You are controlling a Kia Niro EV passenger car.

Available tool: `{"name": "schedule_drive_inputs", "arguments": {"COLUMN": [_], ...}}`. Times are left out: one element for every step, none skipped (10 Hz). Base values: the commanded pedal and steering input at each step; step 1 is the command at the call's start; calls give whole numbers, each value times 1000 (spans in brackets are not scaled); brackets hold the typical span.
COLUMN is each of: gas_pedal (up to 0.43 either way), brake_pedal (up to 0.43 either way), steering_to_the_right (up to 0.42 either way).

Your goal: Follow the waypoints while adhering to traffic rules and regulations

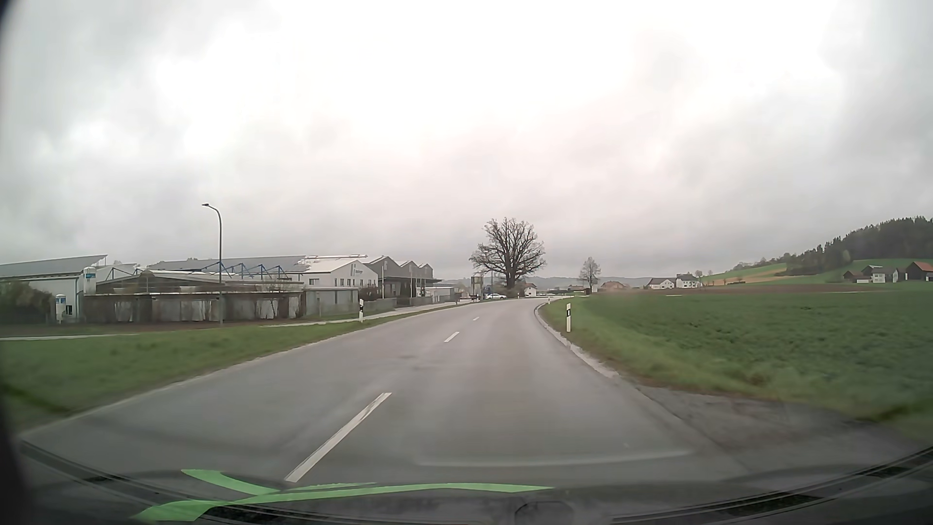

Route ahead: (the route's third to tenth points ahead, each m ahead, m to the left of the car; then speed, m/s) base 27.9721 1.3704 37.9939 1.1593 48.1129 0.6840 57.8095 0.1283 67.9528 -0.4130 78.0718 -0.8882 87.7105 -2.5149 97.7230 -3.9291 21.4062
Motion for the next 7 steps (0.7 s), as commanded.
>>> {"name": "schedule_drive_inputs", "arguments": {"gas_pedal": [79, 110, 110, 110, 98, 87, 87], "brake_pedal": [0, 0, 0, 0, 0, 0, 0], "steering_to_the_right": [0, 1, 1, 1, 1, 1, 1]}}
